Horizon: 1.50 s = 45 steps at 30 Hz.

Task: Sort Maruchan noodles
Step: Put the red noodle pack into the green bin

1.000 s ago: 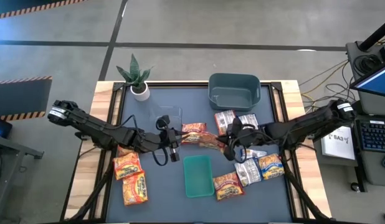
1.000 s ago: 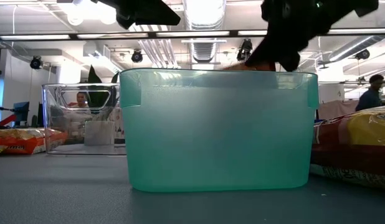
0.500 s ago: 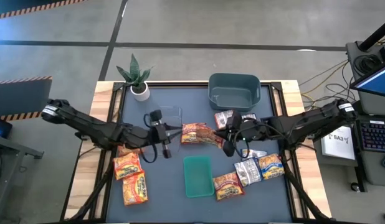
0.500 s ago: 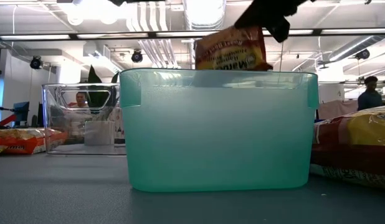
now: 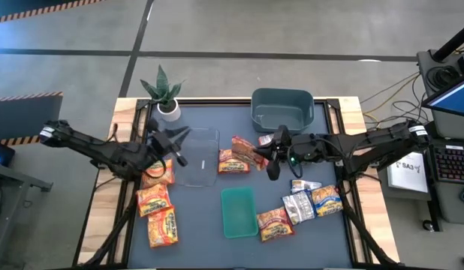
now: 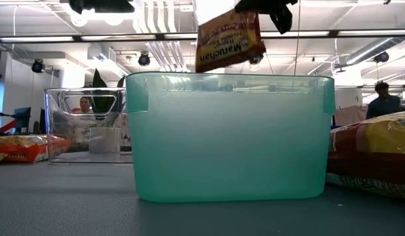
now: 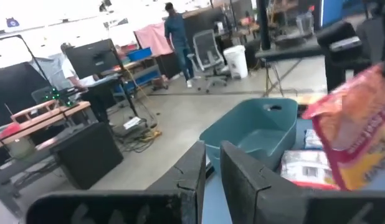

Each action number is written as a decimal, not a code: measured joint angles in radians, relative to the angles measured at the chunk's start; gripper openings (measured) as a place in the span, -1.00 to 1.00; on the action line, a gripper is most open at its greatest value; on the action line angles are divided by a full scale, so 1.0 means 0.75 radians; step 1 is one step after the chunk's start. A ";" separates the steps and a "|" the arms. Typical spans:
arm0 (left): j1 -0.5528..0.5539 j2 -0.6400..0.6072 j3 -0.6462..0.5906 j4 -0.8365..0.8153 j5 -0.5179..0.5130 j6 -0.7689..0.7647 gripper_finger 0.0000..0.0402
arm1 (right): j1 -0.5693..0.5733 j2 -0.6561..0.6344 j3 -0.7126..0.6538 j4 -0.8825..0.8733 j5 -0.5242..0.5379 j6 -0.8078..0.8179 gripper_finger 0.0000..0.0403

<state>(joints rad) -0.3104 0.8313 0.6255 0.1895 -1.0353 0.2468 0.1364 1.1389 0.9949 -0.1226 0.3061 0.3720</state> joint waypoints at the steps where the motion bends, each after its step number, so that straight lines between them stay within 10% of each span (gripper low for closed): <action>1: 0.000 -0.032 -0.024 0.002 0.000 0.000 -0.84 | 0.000 0.000 0.000 0.009 -0.005 0.013 -0.96; 25: 0.000 -0.125 -0.089 0.022 -0.002 -0.026 -0.84 | 0.033 0.299 0.000 0.186 -0.547 -0.087 -0.96; 45: 0.000 -0.078 -0.087 0.071 0.007 -0.027 -0.84 | 0.048 0.488 0.000 0.290 -0.534 -0.349 -0.96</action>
<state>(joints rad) -0.3107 0.7728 0.5602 0.2424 -1.0298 0.2268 0.1726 1.5052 0.9947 0.0946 -0.0945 0.1100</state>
